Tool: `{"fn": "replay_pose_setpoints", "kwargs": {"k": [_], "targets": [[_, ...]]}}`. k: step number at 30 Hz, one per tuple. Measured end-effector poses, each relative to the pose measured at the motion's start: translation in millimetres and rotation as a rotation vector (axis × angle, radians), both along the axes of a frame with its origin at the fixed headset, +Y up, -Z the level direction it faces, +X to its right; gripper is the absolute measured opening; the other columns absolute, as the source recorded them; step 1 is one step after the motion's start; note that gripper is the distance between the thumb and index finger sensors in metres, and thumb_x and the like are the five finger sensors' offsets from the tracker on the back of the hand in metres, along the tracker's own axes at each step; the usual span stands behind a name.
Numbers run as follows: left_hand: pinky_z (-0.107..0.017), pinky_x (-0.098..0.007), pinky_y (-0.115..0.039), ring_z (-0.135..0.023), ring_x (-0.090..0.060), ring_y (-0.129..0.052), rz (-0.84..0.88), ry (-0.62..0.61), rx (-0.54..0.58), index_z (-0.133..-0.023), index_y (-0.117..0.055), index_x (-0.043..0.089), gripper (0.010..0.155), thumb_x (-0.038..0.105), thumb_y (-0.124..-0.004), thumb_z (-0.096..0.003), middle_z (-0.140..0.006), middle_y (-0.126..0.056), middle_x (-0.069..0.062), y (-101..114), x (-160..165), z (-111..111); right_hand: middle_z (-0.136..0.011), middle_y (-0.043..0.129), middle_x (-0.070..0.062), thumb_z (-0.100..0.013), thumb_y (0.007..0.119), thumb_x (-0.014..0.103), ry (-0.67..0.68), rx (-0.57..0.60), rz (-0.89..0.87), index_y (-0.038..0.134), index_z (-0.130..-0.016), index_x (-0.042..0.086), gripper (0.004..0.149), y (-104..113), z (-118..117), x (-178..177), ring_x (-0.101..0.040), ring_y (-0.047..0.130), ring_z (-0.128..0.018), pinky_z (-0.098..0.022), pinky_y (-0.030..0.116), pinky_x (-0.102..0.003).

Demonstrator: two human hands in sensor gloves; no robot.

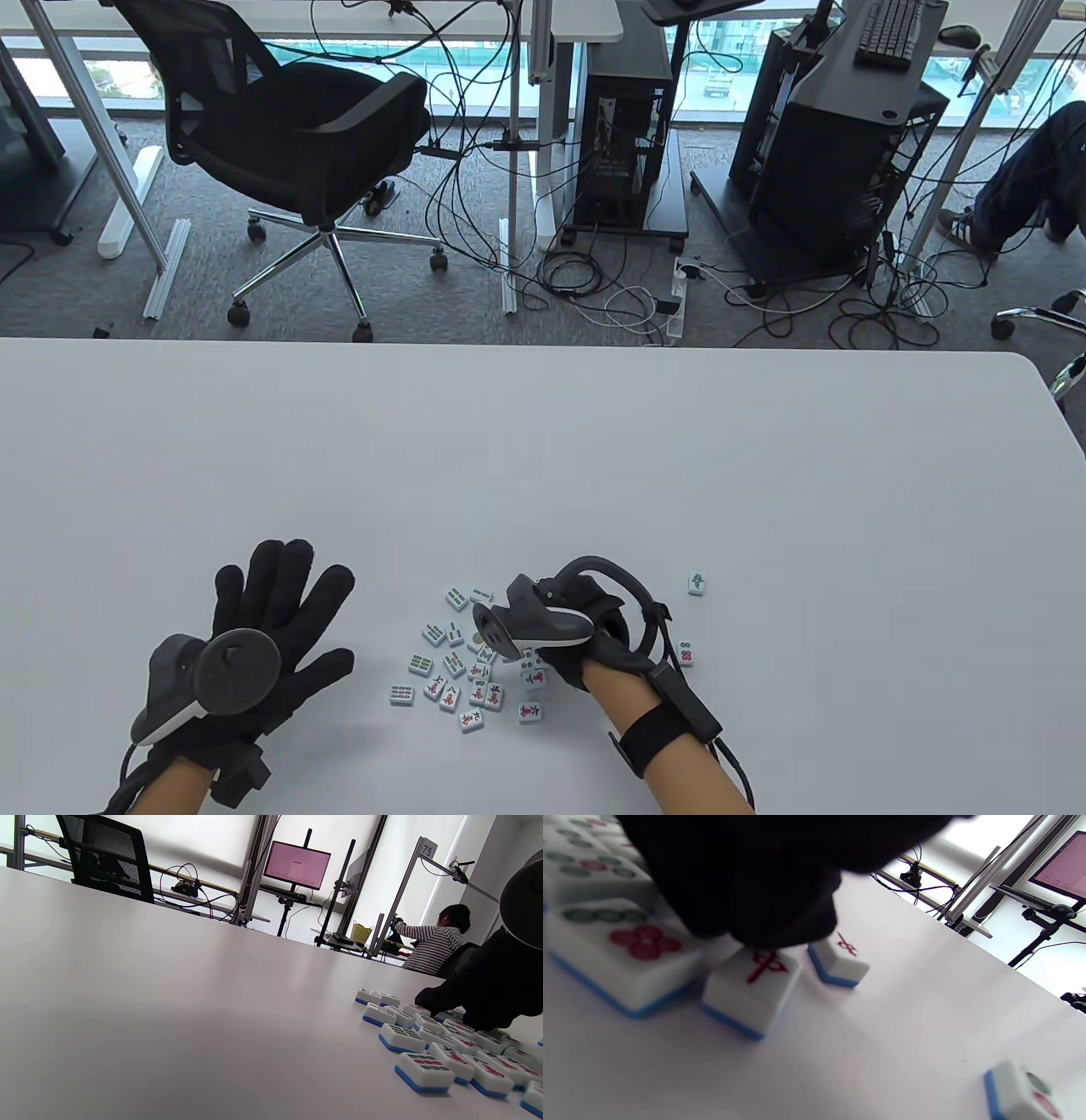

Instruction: Mahjong suit sorting

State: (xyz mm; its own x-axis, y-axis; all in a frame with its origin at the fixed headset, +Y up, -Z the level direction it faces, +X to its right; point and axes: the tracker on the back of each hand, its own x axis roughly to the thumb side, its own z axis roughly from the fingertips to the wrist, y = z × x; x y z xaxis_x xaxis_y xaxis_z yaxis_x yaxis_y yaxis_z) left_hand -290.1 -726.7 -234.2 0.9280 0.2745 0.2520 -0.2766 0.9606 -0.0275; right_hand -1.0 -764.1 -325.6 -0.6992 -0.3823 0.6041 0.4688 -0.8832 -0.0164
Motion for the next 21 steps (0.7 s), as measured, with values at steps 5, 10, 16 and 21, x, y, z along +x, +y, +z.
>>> {"fn": "replay_pose_setpoints", "kwargs": {"k": [5, 10, 16, 21], "targets": [[-0.08, -0.043, 0.009, -0.112, -0.008, 0.017, 0.003, -0.004, 0.004, -0.11, -0.018, 0.056, 0.078, 0.08, -0.053, -0.0445, -0.115, 0.013, 0.025, 0, 0, 0, -0.036, 0.097, -0.001, -0.037, 0.087, 0.035, 0.031, 0.047, -0.081, 0.077, -0.088, 0.018, 0.055, 7, 2, 11, -0.01, 0.087, -0.007, -0.006, 0.079, -0.026], [-0.08, -0.043, 0.009, -0.112, -0.008, 0.018, 0.004, -0.006, 0.011, -0.11, -0.017, 0.056, 0.078, 0.08, -0.053, -0.0444, -0.115, 0.013, 0.025, 1, 0, 1, -0.037, 0.097, 0.0, -0.038, 0.086, 0.036, -0.006, 0.136, -0.252, 0.075, -0.089, 0.014, 0.057, 41, 16, 44, -0.009, 0.087, -0.008, -0.007, 0.08, -0.026], [-0.08, -0.043, 0.009, -0.112, -0.008, 0.018, 0.003, -0.005, 0.015, -0.11, -0.018, 0.056, 0.078, 0.08, -0.053, -0.0445, -0.115, 0.013, 0.024, 1, 1, 1, -0.04, 0.097, 0.0, -0.039, 0.085, 0.036, -0.135, 0.152, -0.236, 0.074, -0.09, 0.011, 0.058, 64, 37, 107, -0.01, 0.088, -0.01, -0.009, 0.08, -0.026], [-0.08, -0.044, 0.008, -0.112, -0.009, 0.017, -0.009, -0.011, 0.018, -0.11, -0.017, 0.056, 0.078, 0.08, -0.052, -0.0445, -0.115, 0.013, 0.024, 1, 3, 2, -0.042, 0.097, -0.001, -0.04, 0.084, 0.035, -0.244, 0.054, -0.227, 0.073, -0.091, 0.009, 0.058, 50, 58, 155, -0.01, 0.089, -0.012, -0.01, 0.081, -0.026]]}}
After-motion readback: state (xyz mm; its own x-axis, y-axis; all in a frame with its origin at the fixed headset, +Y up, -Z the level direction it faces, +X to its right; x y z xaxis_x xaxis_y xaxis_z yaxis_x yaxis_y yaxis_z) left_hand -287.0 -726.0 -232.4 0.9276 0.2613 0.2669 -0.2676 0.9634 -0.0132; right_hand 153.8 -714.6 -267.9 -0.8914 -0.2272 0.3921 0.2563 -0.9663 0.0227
